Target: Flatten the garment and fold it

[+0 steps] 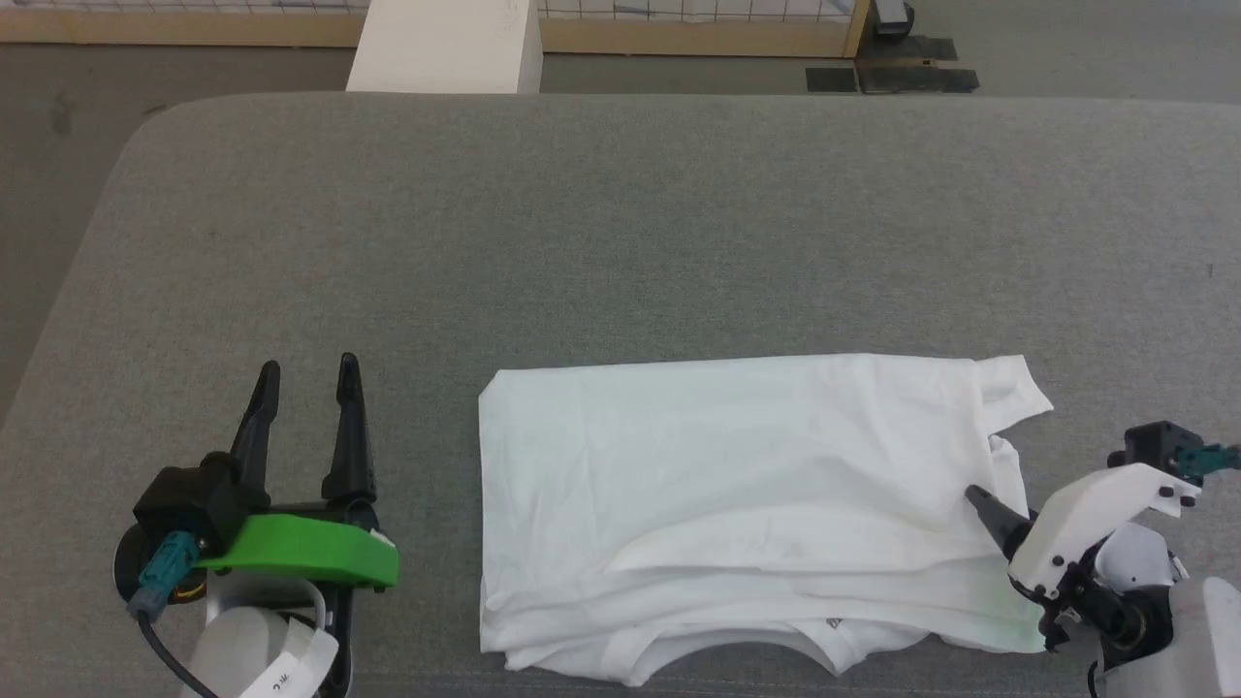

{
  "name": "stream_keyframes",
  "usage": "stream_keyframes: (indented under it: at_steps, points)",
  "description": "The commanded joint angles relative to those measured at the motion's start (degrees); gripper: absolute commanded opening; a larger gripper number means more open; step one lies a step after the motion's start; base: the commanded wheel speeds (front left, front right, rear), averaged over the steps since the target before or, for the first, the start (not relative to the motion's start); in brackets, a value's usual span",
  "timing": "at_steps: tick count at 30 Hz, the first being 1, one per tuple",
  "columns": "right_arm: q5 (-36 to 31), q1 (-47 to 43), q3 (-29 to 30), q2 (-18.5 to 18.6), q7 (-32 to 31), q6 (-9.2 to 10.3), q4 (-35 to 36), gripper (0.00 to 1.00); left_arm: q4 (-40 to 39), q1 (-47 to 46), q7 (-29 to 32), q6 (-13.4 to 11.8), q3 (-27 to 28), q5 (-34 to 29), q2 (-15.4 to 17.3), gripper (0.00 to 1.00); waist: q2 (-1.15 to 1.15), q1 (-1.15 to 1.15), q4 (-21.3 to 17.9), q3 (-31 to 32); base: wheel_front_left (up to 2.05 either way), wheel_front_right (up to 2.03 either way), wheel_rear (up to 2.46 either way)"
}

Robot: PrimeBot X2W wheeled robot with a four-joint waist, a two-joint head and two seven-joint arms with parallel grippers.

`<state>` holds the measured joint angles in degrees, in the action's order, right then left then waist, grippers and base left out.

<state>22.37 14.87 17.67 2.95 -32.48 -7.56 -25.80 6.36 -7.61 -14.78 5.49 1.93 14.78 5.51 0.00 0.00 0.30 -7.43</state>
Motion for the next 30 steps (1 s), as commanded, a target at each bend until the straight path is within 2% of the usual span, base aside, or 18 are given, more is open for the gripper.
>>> stream_keyframes:
  at_steps: [1, 8, 13, 14, 15, 17, 18, 19, 25, 30]
  points:
    - [-0.49, 1.46, 0.10, -0.06, -0.74, 0.08, -1.45, 1.00, 0.15, -1.15, -0.21, 0.45, 0.42, -1.12, -0.42, 1.00, 0.00, 0.00, 0.38, -0.35, 0.00, 0.00, 0.00]
    - [2.08, 3.82, -3.10, -0.07, -5.39, 0.08, -7.89, 1.00, 0.78, -1.27, -0.21, 1.36, 1.22, -1.98, -1.33, 1.00, 0.00, 0.00, 0.93, -0.79, 0.00, 0.00, 0.00]
    - [7.39, 4.11, -7.32, -0.07, -8.00, 0.08, -10.08, 1.00, 1.25, -1.23, -0.21, 1.69, 1.51, -2.32, -1.67, 1.00, 0.00, 0.00, 0.93, -0.79, 0.00, 0.00, 0.00]
    - [8.67, 4.15, -8.20, -0.07, -8.13, 0.08, -10.07, 0.87, 1.33, -1.22, -0.21, 1.73, 1.53, -2.37, -1.71, 1.00, 0.00, 0.00, 0.89, -0.78, 0.00, 0.00, 0.00]
    - [10.10, 4.15, -9.26, -0.07, -8.22, 0.08, -10.00, 0.47, 1.41, -1.22, -0.21, 1.77, 1.56, -2.41, -1.77, 1.00, 0.00, 0.00, 0.83, -0.75, 0.00, 0.00, 0.00]
    - [11.23, 4.00, -10.90, -0.07, -7.77, 0.08, -9.57, 0.23, 1.48, -1.15, -0.21, 1.83, 1.63, -2.50, -1.86, 1.00, 0.00, 0.00, 0.69, -0.69, 0.00, 0.00, 0.00]
    - [11.62, 3.95, -11.31, -0.07, -7.06, 0.08, -9.27, 0.05, 1.49, -1.10, -0.21, 1.85, 1.71, -2.49, -1.92, 1.00, 0.00, 0.00, 0.61, -0.66, 0.00, 0.00, 0.00]
    - [11.37, 3.93, -11.38, -0.07, -6.29, 0.08, -9.10, 0.00, 1.50, -1.06, -0.21, 1.87, 1.74, -2.50, -1.96, 1.00, 0.00, 0.00, 0.57, -0.65, 0.00, 0.00, 0.00]
    - [6.40, 3.68, -8.27, -0.07, -2.18, 0.08, -8.67, 0.00, 1.78, -0.72, -0.21, 1.94, 1.58, -2.59, -2.19, 1.00, 0.00, 0.00, 0.42, -0.30, 0.00, 0.00, 0.00]
    - [-3.04, 2.72, -0.26, -0.07, 0.97, 0.08, -6.01, 0.00, 1.83, -0.36, -0.21, 1.97, 1.63, -2.68, -2.30, 1.00, 0.00, 0.00, 0.16, -0.09, 0.00, 0.00, 0.00]
